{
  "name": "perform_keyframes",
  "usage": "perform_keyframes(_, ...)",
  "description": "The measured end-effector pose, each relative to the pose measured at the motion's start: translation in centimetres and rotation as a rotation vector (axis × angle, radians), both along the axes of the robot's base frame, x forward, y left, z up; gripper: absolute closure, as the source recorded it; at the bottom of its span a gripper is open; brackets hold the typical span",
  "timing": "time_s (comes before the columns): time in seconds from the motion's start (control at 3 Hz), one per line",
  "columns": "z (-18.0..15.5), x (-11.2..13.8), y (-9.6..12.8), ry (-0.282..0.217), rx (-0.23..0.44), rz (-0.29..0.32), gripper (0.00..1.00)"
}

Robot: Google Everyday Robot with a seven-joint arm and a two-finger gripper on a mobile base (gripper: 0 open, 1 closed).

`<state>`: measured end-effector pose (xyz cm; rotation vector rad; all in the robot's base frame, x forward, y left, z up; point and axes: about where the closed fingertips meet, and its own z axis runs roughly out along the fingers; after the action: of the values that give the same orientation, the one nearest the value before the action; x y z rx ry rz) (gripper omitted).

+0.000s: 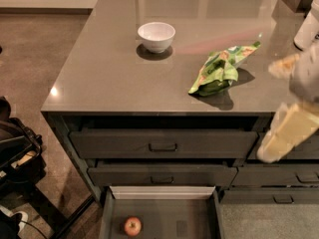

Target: Pick apple from bottom drawer and place on counter

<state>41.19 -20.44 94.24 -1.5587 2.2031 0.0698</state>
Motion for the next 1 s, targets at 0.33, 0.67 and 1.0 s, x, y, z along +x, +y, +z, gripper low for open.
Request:
perform_keyframes(0.33,-5.1,-2.1,2.7,0.018,0.180,-0.061,0.00)
perform_keyframes(0.67,-7.3,-2.6,3.8,0.028,0.250,-0.112,0.00)
perform_keyframes(1.0,-7.3,-2.6,3.8,0.028,0.250,-0.110,0.00)
